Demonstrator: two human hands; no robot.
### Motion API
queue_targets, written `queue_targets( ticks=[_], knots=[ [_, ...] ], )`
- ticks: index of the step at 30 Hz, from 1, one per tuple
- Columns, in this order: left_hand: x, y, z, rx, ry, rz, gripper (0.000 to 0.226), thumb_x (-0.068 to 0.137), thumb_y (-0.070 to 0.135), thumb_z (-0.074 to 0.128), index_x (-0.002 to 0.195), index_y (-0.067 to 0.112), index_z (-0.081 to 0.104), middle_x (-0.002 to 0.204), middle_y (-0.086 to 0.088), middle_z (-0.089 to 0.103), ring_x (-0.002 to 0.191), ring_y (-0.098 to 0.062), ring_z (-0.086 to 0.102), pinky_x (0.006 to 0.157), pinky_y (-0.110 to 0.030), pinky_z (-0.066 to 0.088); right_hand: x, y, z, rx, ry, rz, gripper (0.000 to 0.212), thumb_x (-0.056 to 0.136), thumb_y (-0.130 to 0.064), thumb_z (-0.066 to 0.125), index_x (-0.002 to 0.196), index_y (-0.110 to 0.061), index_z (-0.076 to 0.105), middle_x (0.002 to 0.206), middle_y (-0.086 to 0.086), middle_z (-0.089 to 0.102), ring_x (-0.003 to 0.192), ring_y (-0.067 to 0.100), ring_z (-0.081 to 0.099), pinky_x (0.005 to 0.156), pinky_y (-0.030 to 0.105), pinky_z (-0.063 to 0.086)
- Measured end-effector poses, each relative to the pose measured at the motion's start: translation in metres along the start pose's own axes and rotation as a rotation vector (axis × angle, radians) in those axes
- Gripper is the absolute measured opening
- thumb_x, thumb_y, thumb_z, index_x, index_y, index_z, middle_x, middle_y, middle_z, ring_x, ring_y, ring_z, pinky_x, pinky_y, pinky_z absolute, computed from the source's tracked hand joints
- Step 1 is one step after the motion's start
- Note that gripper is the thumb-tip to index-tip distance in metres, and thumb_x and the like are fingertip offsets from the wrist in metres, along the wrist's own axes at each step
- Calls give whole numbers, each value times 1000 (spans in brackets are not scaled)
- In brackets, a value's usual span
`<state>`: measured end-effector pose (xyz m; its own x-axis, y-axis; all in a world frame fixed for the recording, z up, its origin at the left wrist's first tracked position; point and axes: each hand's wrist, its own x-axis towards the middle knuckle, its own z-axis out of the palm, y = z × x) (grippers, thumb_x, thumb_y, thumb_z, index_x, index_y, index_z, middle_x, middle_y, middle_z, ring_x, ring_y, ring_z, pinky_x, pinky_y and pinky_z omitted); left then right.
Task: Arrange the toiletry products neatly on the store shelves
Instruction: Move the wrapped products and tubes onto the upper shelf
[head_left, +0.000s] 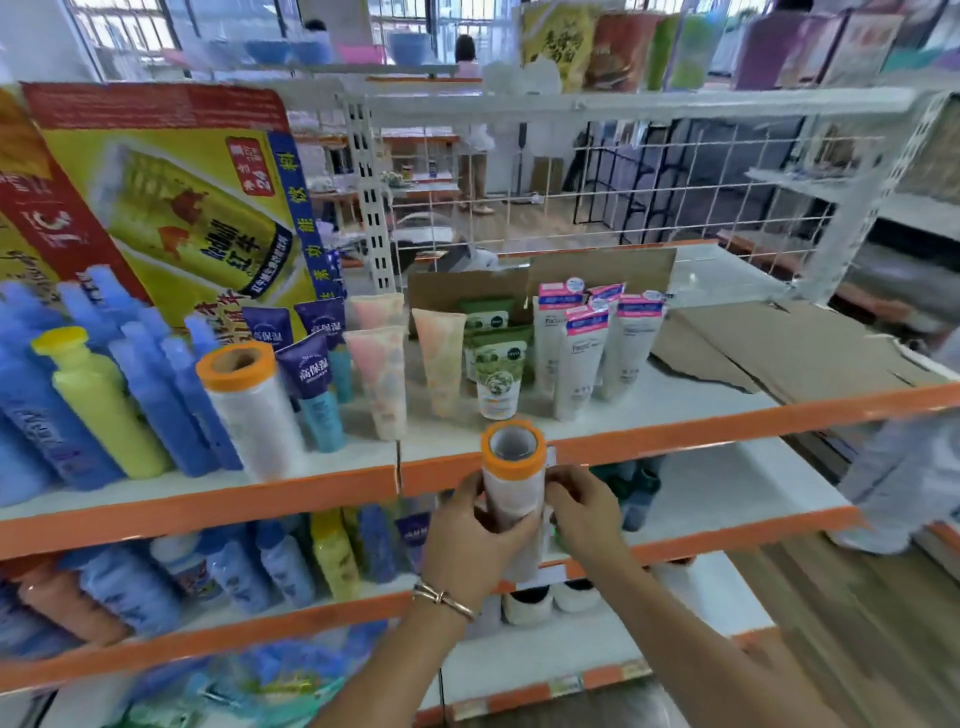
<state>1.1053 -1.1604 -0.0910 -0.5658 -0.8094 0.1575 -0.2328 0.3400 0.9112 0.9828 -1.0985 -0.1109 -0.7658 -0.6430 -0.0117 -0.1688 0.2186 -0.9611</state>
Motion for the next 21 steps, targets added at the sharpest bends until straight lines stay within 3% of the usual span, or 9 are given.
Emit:
queue_targets(
  ticks=[3,6,8,11,13,15,17,20,21],
  knots=[
    [-15,-2,30,61,-45,-65,42,69,35,76,105,21,60,87,4,66,76,-8,58,52,-3,40,-13,13,-31,7,-49,1,26,89,-5,50,75,-24,61,72,-3,63,67,12,55,57,15,43],
    [-34,-6,61,113,-60,-160,41,71,28,77,108,21,61,89,6,65,78,-9,57,51,-4,38,-21,25,-65,-48,-169,1,17,93,-11,51,88,-23,61,80,-2,64,67,7,56,51,7,43],
    [-48,-9,82,95,-51,-216,39,70,26,78,104,22,61,88,3,69,80,-16,63,53,-8,40,-24,30,-87,-110,-292,18,13,93,-15,52,100,-21,61,87,-8,62,70,3,56,52,8,44],
    [-65,-8,108,33,-42,-288,33,73,13,76,101,18,60,82,3,64,81,-16,60,58,-4,41,-30,37,-112,-231,-434,-27,28,89,-31,60,114,-20,57,98,-10,62,73,-2,55,62,11,41],
    [-72,-10,117,52,-58,-314,43,73,12,76,113,13,60,90,2,63,85,-11,57,73,-15,43,-36,38,-116,-249,-489,-79,34,84,-39,64,114,-25,56,101,-5,64,68,0,55,63,17,41],
    [-81,-9,127,89,-29,-336,46,74,13,76,116,10,59,99,-3,67,86,-9,55,77,-21,42,-40,43,-116,-269,-494,-123,35,80,-41,69,109,-30,54,100,-6,64,75,2,59,65,21,44],
    [-87,-7,132,98,-6,-343,44,75,13,75,115,10,59,104,-6,69,85,-11,57,75,-18,40,-41,44,-111,-316,-464,-158,34,77,-40,71,104,-30,52,96,-8,63,84,8,61,68,19,44],
    [-88,-12,131,19,57,-402,35,75,7,74,107,3,60,79,-4,63,66,-8,54,60,-3,38,-36,41,-94,-413,-460,-160,44,72,-41,72,107,-22,53,100,-3,62,88,17,61,67,24,47],
    [-87,-18,129,14,91,-412,34,73,9,75,104,3,60,73,-2,60,63,-8,53,59,-6,41,-34,40,-86,-445,-473,-158,46,71,-41,71,107,-20,53,101,-1,62,88,19,62,69,31,51]
  ],
)
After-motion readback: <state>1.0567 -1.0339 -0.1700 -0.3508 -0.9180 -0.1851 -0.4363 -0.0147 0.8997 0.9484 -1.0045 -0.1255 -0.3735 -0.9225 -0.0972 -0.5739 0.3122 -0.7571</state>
